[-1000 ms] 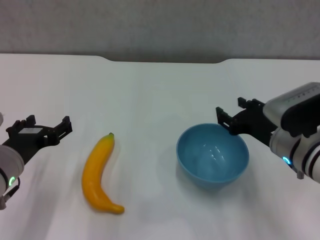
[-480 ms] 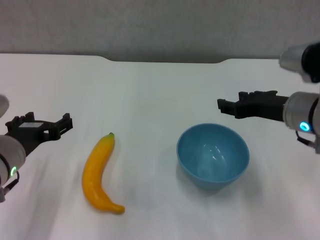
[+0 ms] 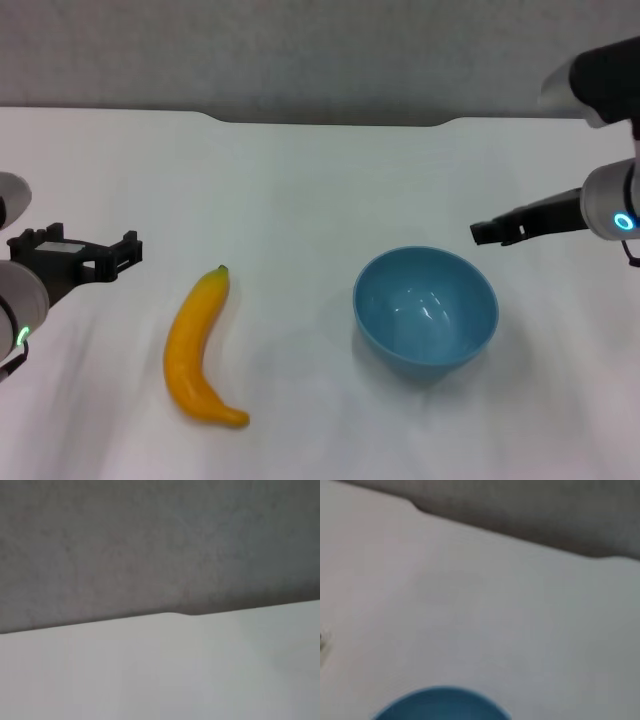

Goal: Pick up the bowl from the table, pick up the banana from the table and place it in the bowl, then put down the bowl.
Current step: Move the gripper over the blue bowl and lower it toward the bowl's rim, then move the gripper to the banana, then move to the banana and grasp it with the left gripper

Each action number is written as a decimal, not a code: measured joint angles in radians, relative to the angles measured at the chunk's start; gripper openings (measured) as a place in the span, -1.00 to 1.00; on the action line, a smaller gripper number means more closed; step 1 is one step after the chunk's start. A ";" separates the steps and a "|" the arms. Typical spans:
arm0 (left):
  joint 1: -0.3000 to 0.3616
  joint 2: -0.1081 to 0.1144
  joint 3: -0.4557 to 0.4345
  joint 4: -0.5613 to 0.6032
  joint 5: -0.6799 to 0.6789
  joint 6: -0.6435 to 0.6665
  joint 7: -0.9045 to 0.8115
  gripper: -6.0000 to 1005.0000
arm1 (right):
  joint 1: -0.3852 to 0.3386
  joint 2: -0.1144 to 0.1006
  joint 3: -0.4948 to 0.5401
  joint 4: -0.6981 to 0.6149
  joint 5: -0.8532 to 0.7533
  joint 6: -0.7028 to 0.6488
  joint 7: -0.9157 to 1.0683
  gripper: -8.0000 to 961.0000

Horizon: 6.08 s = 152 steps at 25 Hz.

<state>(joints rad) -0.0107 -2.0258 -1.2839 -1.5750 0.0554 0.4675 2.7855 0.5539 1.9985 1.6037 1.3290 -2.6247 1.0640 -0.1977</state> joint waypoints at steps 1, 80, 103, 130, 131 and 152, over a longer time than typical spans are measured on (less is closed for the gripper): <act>-0.002 0.000 0.000 0.001 0.000 0.006 0.003 0.78 | 0.013 0.001 0.007 -0.018 0.004 0.012 0.000 0.33; 0.022 -0.006 0.011 0.016 -0.057 -0.036 -0.002 0.79 | 0.088 0.010 -0.074 -0.375 0.158 -0.250 -0.097 -0.90; -0.195 -0.006 0.040 0.159 -0.177 0.224 0.049 0.79 | 0.023 0.008 -0.099 -0.214 0.159 -0.273 -0.100 -0.91; -0.326 -0.009 0.064 0.373 -0.304 0.176 0.055 0.79 | 0.031 0.008 -0.126 -0.209 0.159 -0.279 -0.100 -0.91; -0.333 -0.010 0.065 0.390 -0.305 0.167 0.054 0.79 | 0.031 0.008 -0.129 -0.209 0.160 -0.281 -0.100 -0.91; -0.359 -0.015 0.056 0.494 -0.307 0.107 0.041 0.64 | 0.026 0.008 -0.136 -0.195 0.160 -0.282 -0.100 -0.91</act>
<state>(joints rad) -0.3695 -2.0404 -1.2277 -1.0808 -0.2517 0.5749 2.8268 0.5796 2.0064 1.4679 1.1336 -2.4652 0.7818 -0.2976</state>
